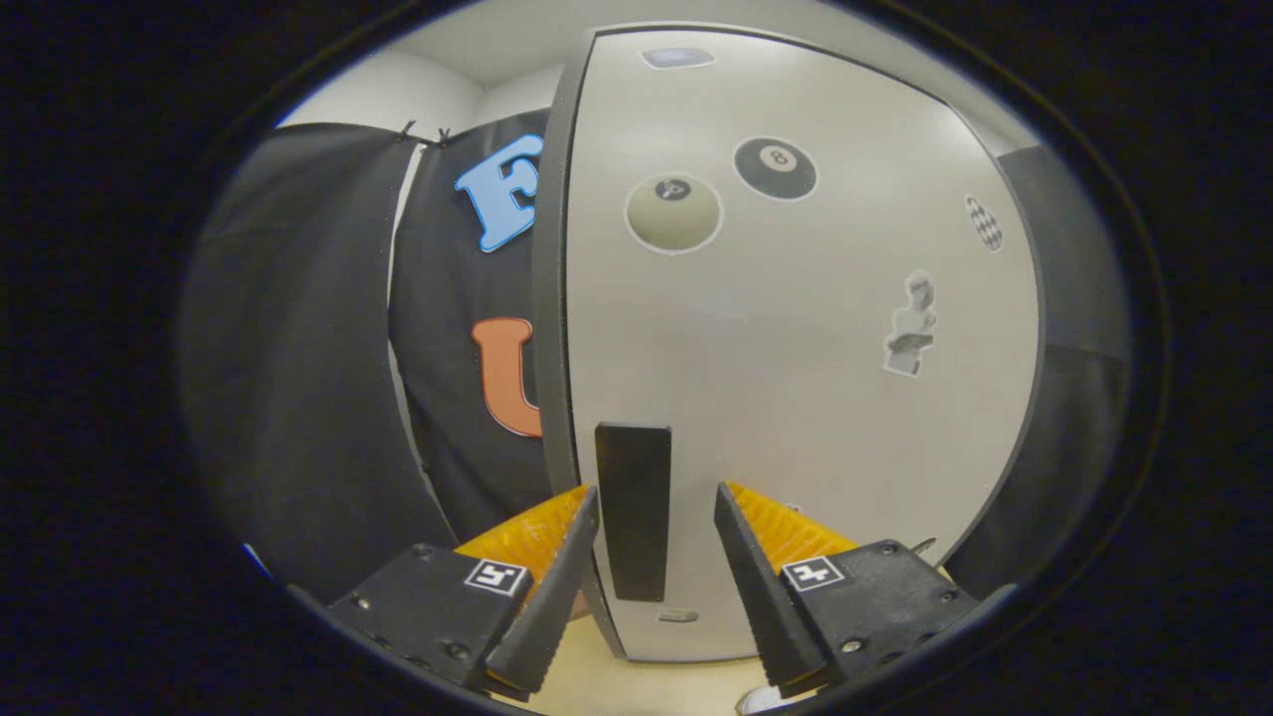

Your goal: Open the shoe cabinet door, grab the shoes and put them into the shoe cabinet, then close the shoe cabinet door.

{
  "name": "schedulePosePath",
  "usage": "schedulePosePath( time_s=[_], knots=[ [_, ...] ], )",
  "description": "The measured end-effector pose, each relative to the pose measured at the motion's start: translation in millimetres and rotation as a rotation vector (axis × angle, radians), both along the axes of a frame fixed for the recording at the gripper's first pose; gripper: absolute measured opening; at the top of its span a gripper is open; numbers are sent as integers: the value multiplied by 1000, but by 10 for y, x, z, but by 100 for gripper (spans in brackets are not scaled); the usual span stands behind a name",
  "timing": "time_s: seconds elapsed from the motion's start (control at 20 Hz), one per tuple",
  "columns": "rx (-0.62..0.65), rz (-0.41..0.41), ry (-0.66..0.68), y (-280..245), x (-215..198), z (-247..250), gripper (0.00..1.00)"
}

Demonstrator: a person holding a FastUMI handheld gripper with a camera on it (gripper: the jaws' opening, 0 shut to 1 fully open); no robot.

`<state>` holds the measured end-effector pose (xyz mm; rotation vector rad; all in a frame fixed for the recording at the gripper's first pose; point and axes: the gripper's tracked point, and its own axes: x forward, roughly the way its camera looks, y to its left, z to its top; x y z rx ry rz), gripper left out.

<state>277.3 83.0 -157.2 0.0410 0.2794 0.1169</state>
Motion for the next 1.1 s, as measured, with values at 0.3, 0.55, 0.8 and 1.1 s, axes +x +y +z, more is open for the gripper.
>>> schedulePosePath(
  time_s=[0.3, 0.55, 0.8, 1.1],
  knots=[
    [-24, -28, 12, 55, 40, -64, 39],
    [4, -18, 17, 40, -48, -53, 27],
    [0, 2, 4, 47, -399, 33, 24],
    [7, 54, 2, -142, -838, 72, 24]
  ],
)
